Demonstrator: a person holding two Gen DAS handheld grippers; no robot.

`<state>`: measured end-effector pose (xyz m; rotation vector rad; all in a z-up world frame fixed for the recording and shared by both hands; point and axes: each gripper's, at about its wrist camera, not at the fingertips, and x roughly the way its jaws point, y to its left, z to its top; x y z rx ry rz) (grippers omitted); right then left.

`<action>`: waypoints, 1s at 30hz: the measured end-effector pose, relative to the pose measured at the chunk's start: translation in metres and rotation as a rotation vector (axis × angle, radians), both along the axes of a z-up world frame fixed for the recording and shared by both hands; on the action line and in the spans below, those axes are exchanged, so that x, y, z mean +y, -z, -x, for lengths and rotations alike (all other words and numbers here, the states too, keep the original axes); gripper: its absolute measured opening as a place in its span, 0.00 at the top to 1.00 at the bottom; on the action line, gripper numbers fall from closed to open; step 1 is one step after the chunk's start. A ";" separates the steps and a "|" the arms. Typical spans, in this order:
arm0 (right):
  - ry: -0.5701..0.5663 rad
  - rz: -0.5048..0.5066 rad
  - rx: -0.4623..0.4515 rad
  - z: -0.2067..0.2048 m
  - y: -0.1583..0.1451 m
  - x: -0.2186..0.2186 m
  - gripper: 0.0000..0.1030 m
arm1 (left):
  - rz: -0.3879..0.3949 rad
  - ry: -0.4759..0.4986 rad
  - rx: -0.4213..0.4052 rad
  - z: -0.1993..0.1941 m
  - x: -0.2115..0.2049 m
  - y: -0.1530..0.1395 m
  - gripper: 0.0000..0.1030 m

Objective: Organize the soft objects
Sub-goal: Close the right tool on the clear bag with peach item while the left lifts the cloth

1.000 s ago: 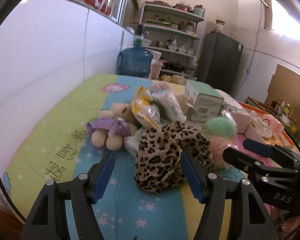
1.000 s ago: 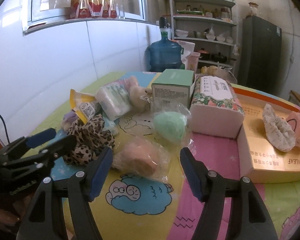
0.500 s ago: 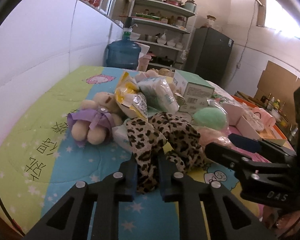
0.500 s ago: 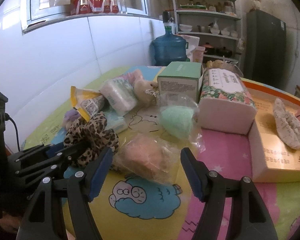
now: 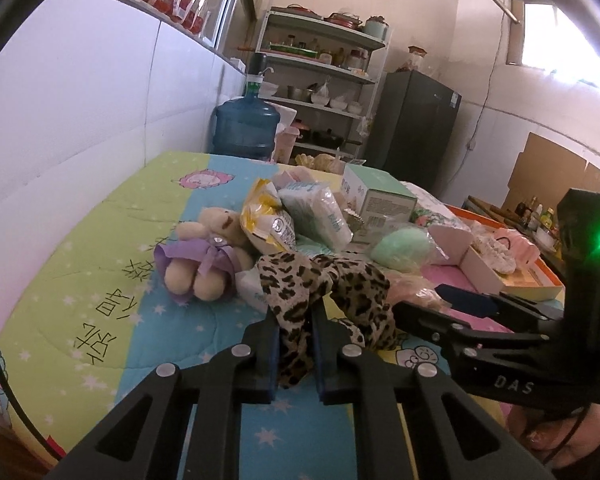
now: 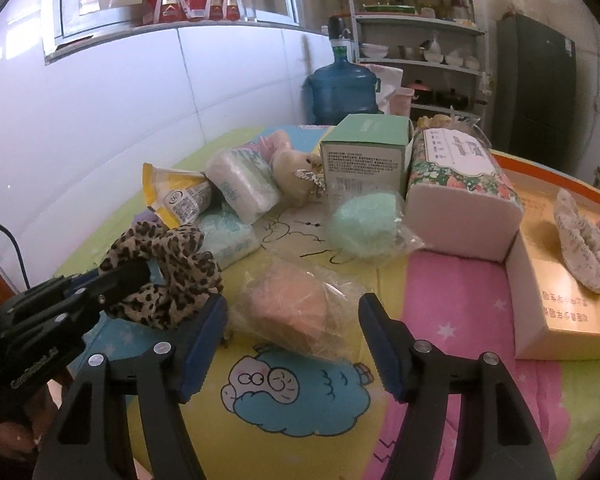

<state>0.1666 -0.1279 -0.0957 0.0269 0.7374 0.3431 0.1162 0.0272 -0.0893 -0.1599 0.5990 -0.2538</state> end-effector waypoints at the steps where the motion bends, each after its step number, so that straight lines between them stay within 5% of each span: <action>1: -0.001 -0.002 0.001 0.001 0.000 0.000 0.35 | 0.002 -0.001 -0.003 0.001 0.001 -0.001 0.87; 8: -0.012 -0.005 -0.021 0.011 -0.008 0.000 0.54 | 0.001 -0.005 -0.046 0.013 0.003 -0.014 0.87; 11: -0.020 0.007 -0.012 0.012 -0.006 0.003 0.53 | 0.005 -0.004 -0.050 0.015 0.002 -0.016 0.87; 13: -0.015 0.001 -0.007 0.010 -0.005 0.003 0.45 | 0.009 -0.005 -0.048 0.016 0.003 -0.015 0.87; 15: 0.002 0.034 0.017 0.005 0.000 0.007 0.25 | 0.012 -0.010 -0.047 0.017 0.004 -0.015 0.87; 30: -0.016 -0.034 0.022 -0.002 0.001 -0.001 0.40 | 0.006 -0.019 -0.053 0.014 0.007 -0.017 0.87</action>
